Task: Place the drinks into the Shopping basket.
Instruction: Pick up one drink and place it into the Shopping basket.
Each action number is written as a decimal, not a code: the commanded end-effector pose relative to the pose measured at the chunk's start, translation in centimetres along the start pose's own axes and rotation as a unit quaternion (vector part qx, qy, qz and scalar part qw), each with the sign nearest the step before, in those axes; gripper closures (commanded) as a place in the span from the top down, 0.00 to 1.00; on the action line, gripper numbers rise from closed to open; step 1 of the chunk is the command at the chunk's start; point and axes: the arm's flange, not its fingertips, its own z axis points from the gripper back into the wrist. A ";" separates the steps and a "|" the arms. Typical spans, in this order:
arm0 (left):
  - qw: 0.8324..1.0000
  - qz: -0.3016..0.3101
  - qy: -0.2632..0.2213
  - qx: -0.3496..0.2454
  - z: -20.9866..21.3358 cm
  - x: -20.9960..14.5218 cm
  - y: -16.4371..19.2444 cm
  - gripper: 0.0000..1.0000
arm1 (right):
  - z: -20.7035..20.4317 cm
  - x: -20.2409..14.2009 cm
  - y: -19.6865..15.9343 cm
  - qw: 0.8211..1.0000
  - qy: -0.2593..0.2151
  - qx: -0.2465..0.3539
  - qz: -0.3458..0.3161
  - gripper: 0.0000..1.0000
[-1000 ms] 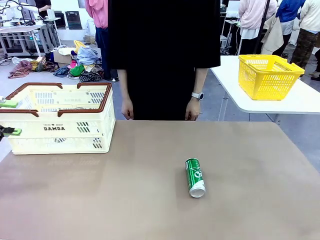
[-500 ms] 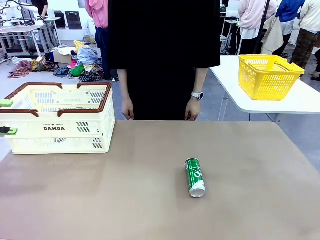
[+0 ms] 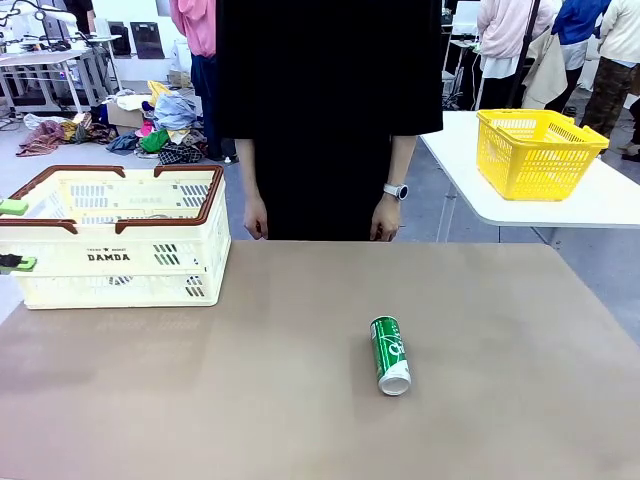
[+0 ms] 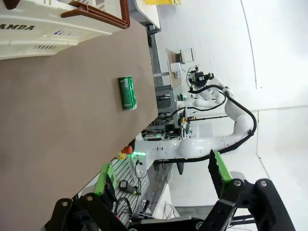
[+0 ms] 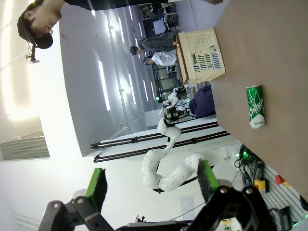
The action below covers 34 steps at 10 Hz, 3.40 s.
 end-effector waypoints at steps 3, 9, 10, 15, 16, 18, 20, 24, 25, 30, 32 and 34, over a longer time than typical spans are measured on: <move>1.000 -0.008 0.002 -0.001 0.1 -0.5 0.2 1.00 | -0.1 -0.3 0.4 1.000 0.001 -0.001 -0.006 1.00; 0.955 0.002 0.162 0.247 -23.3 -3.0 -17.8 1.00 | -0.1 -0.3 0.4 1.000 0.001 -0.001 -0.006 1.00; 0.939 -0.001 0.192 0.284 -28.3 -3.9 -18.8 1.00 | -0.1 -0.3 0.4 1.000 0.001 -0.001 -0.006 1.00; 0.931 -0.006 0.195 0.308 -38.6 -8.5 -19.1 1.00 | -0.1 -0.3 0.4 1.000 0.001 -0.001 -0.006 1.00; 0.931 -0.006 0.195 0.308 -38.6 -8.5 -19.1 1.00 | -0.1 -0.3 0.4 1.000 0.001 -0.001 -0.006 1.00; 0.931 -0.006 0.195 0.308 -38.6 -8.5 -19.1 1.00 | -0.1 -0.3 0.4 1.000 0.001 -0.001 -0.006 1.00; 0.932 -0.011 0.206 0.299 -39.3 -8.1 -19.3 1.00 | -0.1 -0.3 0.4 1.000 0.001 -0.001 -0.006 1.00; 0.854 0.090 0.129 0.496 -51.1 -8.4 -17.2 1.00 | -0.1 -0.3 0.4 1.000 0.001 -0.001 -0.006 1.00; 0.836 0.100 0.113 0.527 -54.3 -8.2 -16.4 1.00 | -0.1 -0.3 0.4 1.000 0.001 -0.001 -0.006 1.00; 0.814 0.066 0.061 0.573 -62.2 -6.8 -14.0 1.00 | -0.1 -0.3 0.4 1.000 0.001 -0.001 -0.006 1.00; 0.812 0.024 0.073 0.578 -63.5 -6.7 -12.8 1.00 | -0.1 -0.3 0.4 1.000 0.001 -0.001 -0.006 1.00; 0.817 0.012 0.086 0.571 -63.7 -6.1 -11.4 1.00 | -0.1 -0.3 0.4 1.000 0.001 -0.001 -0.006 1.00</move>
